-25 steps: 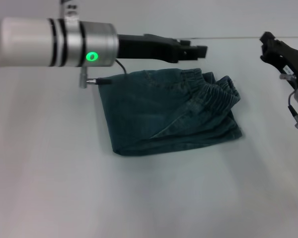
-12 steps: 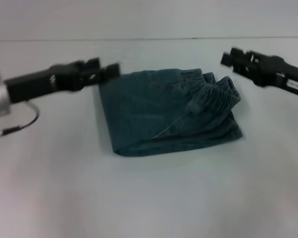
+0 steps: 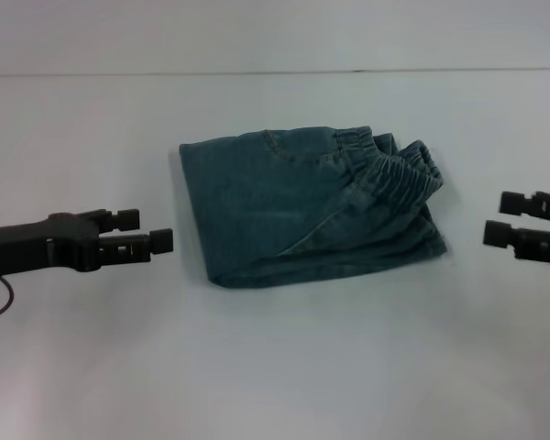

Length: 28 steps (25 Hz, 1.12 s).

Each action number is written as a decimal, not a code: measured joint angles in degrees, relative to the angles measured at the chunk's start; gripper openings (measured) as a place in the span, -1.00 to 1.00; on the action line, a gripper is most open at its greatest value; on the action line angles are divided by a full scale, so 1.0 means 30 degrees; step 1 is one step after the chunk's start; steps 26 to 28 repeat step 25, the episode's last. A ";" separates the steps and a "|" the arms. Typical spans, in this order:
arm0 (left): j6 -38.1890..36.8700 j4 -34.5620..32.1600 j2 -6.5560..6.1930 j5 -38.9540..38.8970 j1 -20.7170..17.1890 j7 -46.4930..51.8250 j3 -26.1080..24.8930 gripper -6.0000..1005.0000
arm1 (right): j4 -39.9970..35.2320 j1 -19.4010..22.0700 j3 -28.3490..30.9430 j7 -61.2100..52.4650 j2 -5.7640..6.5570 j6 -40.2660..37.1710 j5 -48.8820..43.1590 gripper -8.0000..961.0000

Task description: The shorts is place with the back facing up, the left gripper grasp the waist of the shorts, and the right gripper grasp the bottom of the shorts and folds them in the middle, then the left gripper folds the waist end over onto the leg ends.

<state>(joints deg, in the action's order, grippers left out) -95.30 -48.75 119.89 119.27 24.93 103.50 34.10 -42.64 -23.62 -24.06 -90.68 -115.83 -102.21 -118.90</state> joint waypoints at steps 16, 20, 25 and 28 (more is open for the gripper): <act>-0.0050 0.0017 0.0055 0.0287 0.0345 0.0172 0.0136 0.91 | 0.0096 0.0440 -0.0301 0.0269 -0.0429 0.0965 -0.1032 0.87; -0.0138 0.0052 0.0105 0.0291 0.0373 0.0198 0.0126 0.91 | 0.0086 0.0358 -0.0573 0.0269 -0.0428 0.1097 -0.1058 0.87; -0.0203 0.0112 0.0120 0.0291 0.0413 0.0213 0.0117 0.91 | 0.0071 0.0218 -0.0738 0.0267 -0.0416 0.1245 -0.1061 0.87; -0.0203 0.0112 0.0120 0.0291 0.0413 0.0213 0.0117 0.91 | 0.0071 0.0218 -0.0738 0.0267 -0.0416 0.1245 -0.1061 0.87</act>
